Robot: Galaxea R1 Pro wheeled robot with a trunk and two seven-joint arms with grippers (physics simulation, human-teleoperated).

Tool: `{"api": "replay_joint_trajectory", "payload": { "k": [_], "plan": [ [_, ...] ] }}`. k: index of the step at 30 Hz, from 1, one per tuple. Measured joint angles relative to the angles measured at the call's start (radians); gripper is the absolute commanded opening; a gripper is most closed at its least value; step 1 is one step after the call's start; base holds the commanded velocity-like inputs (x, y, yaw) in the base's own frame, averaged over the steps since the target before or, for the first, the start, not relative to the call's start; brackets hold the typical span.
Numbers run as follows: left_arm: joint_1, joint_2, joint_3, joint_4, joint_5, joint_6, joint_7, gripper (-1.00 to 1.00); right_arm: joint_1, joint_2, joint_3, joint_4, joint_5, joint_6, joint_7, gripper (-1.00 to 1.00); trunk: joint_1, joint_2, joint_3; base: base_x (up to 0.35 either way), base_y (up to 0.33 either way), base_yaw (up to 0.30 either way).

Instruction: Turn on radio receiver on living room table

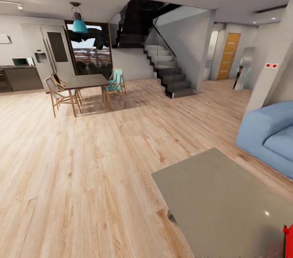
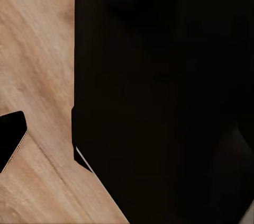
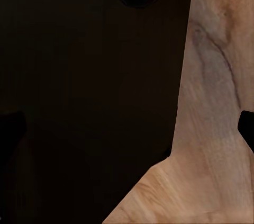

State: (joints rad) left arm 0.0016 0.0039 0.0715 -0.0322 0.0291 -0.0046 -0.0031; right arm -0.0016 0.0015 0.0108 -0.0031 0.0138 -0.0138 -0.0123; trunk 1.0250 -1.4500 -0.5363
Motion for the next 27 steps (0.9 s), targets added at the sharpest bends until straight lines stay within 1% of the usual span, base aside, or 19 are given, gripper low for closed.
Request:
{"api": "replay_joint_trajectory", "payload": {
  "k": [27],
  "plan": [
    [0.0,-0.001,-0.001,0.0,0.0,0.0,0.0,1.0,0.0,0.0,0.0,0.0,0.0,0.0,0.0,1.0,0.0,0.0,0.003,0.0,0.0,-0.281]
  ]
}}
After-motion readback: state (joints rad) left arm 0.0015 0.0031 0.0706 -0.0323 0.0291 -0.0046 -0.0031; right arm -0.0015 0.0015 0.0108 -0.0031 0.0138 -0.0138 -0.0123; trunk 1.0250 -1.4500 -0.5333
